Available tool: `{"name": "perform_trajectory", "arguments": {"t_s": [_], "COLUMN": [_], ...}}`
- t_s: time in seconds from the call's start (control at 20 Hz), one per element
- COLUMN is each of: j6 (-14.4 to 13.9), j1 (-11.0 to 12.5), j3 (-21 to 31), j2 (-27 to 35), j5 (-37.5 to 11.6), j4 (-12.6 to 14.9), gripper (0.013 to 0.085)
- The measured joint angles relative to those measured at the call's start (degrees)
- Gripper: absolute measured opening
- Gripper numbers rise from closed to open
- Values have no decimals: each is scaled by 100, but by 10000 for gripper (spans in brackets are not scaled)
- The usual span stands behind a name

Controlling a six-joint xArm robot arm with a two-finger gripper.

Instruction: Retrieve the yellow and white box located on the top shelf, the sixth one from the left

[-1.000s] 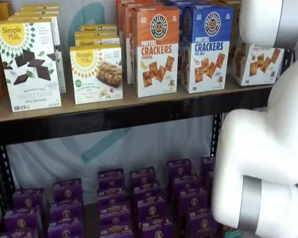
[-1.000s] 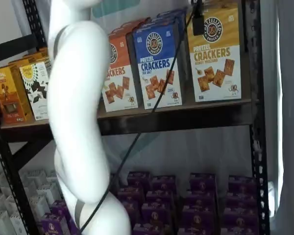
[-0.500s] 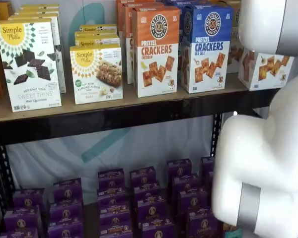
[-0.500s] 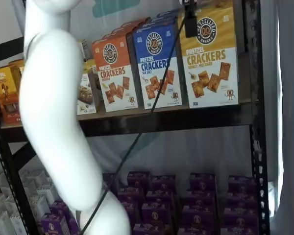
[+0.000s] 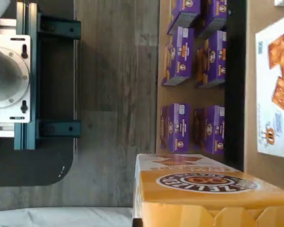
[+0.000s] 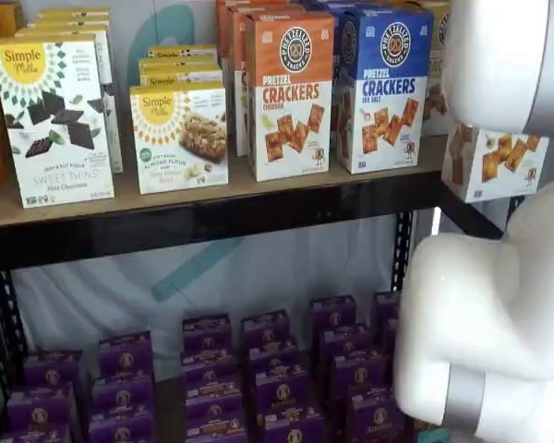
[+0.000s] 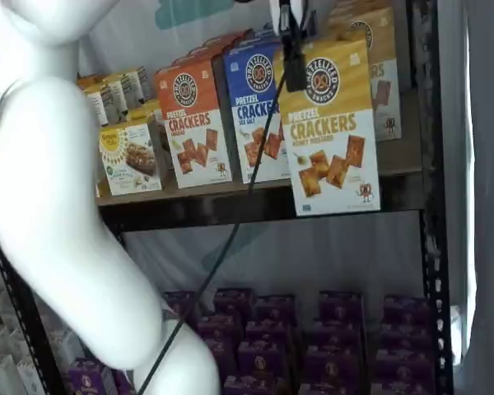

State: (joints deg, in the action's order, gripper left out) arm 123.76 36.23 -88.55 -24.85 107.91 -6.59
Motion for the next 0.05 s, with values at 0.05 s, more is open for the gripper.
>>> {"name": "perform_trajectory", "arguments": {"t_s": [0.05], "j6": [-45], "j1": [-51], "j3": [109], "j2": [-78], "j5": [-8], "j4": [14], "gripper": [610]}}
